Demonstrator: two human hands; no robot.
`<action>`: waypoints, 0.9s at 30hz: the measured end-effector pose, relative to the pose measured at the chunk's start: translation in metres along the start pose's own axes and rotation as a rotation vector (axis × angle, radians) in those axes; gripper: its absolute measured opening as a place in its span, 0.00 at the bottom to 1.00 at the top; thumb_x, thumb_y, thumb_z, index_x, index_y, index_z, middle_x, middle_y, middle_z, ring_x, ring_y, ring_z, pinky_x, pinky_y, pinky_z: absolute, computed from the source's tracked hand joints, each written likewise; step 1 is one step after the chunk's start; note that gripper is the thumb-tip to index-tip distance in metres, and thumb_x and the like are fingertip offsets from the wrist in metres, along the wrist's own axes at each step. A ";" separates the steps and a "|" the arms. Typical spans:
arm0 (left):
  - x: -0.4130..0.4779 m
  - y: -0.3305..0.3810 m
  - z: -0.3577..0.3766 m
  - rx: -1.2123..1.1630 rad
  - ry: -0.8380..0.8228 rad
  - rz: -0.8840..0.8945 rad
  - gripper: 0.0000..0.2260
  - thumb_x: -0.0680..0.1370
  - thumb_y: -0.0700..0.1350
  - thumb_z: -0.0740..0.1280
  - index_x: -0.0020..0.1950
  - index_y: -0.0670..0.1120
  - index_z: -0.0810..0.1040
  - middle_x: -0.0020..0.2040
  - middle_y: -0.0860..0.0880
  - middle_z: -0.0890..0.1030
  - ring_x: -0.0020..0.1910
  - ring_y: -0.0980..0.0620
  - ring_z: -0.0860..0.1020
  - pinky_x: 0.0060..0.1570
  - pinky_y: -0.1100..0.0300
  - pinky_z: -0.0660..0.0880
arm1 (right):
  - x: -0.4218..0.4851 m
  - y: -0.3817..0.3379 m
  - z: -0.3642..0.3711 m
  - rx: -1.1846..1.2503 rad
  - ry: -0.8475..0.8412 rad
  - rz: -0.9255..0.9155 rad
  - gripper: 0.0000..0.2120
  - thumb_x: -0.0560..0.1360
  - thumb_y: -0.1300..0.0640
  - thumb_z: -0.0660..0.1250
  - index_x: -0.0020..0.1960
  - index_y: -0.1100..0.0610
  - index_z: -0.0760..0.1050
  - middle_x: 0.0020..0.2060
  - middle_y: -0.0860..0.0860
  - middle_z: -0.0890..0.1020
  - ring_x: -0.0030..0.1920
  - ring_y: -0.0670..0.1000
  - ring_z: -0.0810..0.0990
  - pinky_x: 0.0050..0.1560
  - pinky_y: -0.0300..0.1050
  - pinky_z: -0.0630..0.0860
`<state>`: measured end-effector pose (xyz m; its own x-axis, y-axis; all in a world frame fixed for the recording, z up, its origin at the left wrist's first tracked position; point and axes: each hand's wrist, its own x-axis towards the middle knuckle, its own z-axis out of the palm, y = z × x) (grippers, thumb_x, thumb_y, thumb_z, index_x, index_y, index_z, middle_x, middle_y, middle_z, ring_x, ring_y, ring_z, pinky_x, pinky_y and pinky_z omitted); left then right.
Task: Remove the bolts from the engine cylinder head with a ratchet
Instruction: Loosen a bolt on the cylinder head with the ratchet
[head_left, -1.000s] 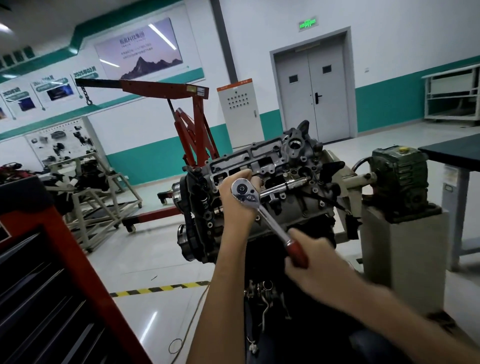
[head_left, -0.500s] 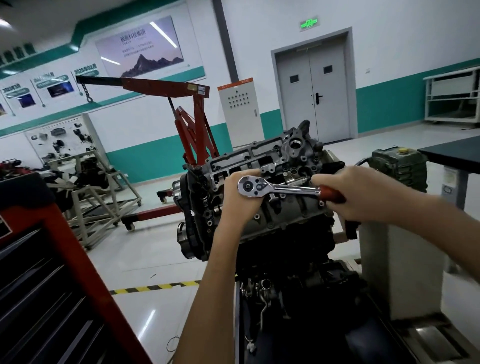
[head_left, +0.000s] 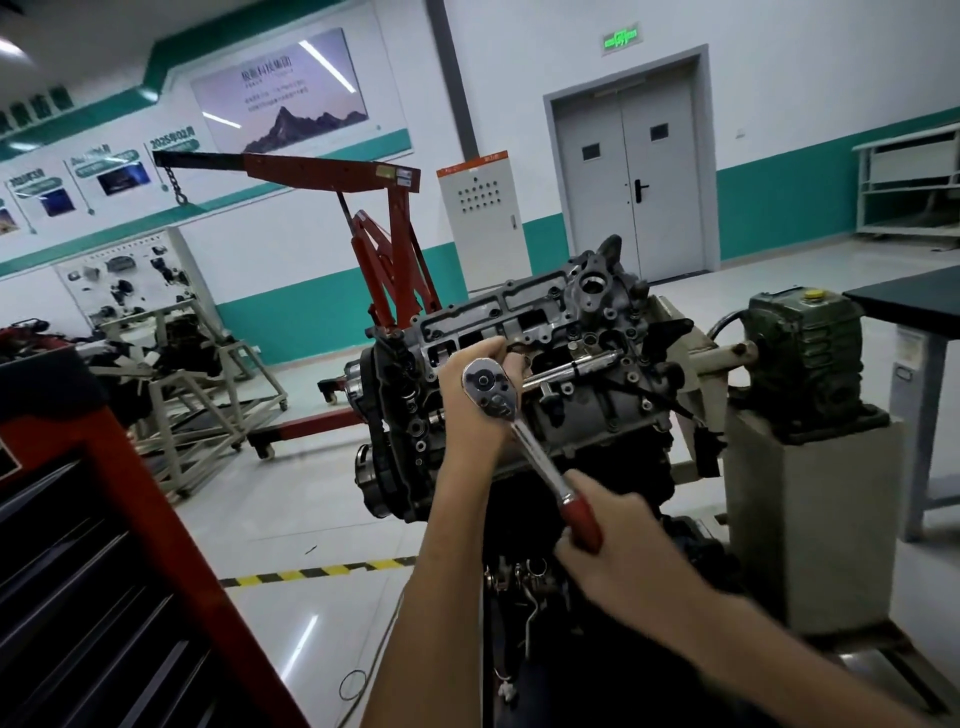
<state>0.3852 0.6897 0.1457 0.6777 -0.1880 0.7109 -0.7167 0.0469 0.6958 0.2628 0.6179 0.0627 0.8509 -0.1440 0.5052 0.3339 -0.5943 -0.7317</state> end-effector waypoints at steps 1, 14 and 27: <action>0.001 0.001 -0.004 0.037 -0.029 0.034 0.20 0.74 0.30 0.66 0.29 0.51 0.68 0.25 0.58 0.69 0.25 0.61 0.67 0.29 0.67 0.66 | 0.006 0.003 -0.024 -0.095 -0.058 -0.049 0.12 0.68 0.65 0.66 0.43 0.50 0.70 0.26 0.46 0.71 0.22 0.43 0.67 0.25 0.35 0.66; 0.004 0.002 0.010 0.090 0.030 0.093 0.21 0.73 0.31 0.64 0.26 0.48 0.60 0.22 0.57 0.60 0.23 0.59 0.59 0.28 0.64 0.57 | 0.001 0.010 -0.026 -0.137 0.072 -0.027 0.14 0.69 0.65 0.68 0.40 0.50 0.65 0.24 0.46 0.70 0.21 0.44 0.70 0.21 0.30 0.64; 0.007 0.007 -0.010 0.159 -0.168 0.128 0.10 0.71 0.34 0.66 0.30 0.42 0.71 0.26 0.48 0.66 0.28 0.56 0.63 0.31 0.60 0.62 | 0.044 -0.003 -0.099 -0.528 -0.209 -0.182 0.09 0.70 0.65 0.65 0.44 0.53 0.71 0.27 0.45 0.73 0.23 0.41 0.72 0.24 0.32 0.68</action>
<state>0.3870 0.6984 0.1567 0.5527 -0.3509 0.7559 -0.8206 -0.0711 0.5670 0.2593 0.5348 0.1330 0.8785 0.1241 0.4613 0.2806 -0.9156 -0.2881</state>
